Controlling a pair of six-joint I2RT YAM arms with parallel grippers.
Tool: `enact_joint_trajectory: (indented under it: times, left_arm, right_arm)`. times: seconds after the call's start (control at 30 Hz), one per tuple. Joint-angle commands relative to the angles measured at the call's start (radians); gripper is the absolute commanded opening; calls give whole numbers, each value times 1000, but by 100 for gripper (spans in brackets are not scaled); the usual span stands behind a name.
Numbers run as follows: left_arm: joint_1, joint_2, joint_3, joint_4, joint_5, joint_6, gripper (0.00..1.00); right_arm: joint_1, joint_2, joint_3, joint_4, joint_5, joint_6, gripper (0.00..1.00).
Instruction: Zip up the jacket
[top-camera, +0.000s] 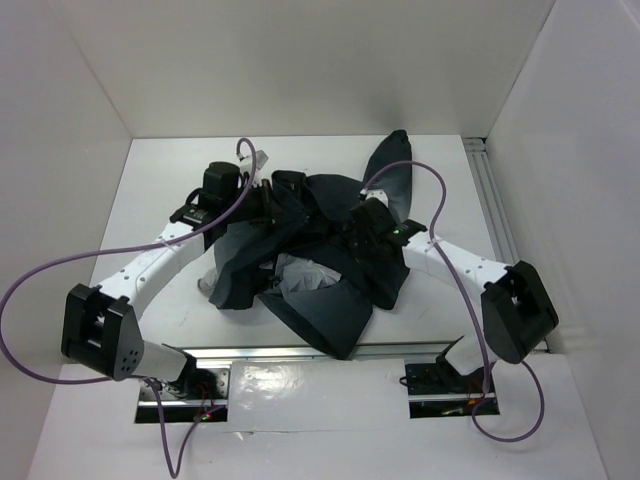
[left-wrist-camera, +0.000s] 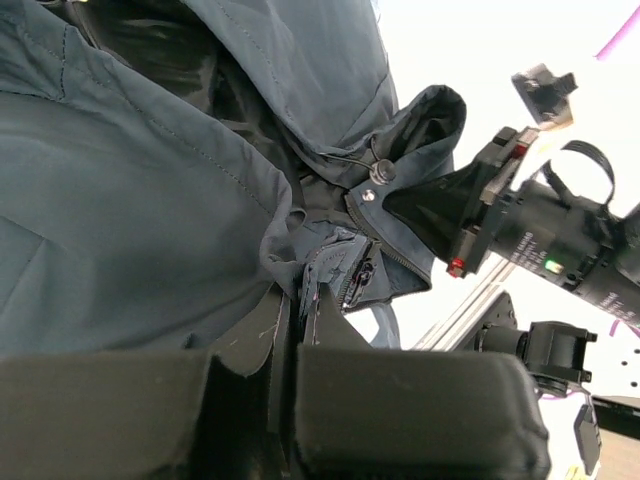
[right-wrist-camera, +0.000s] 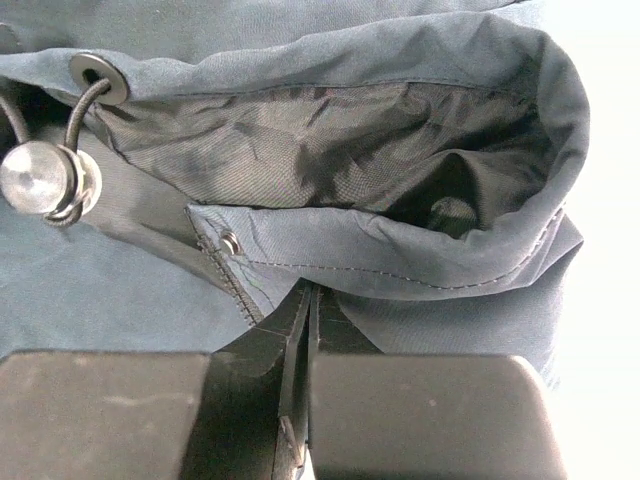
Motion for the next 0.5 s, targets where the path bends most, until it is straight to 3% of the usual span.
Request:
enact_joint_trajectory:
  times: [0.0,0.03,0.17,0.3,0.4,0.47]
  left_arm:
    - [-2,-38,5,25,-18,-8,0]
    - [-2,-48,-4,25,-27,-8,0]
    - [-2,-48,-4,25,-27,-8,0]
    - [-11,-48,-4,25,-27,-8,0]
    - [-11,-48,-4,25,-27,-8,0]
    - [-11,-48,-4,25,-27,-8,0]
  right_arm:
    - [8,-85,35,28,22,-5,0]
    - [8,-100,35,19,13,-5,0]
    - [17,-120,46,-1,66,31,61]
    - [17,-21,81,0,88,117,82]
    - [17,35,92,31,88,143,83]
    - [17,88,116,22,137,171,78]
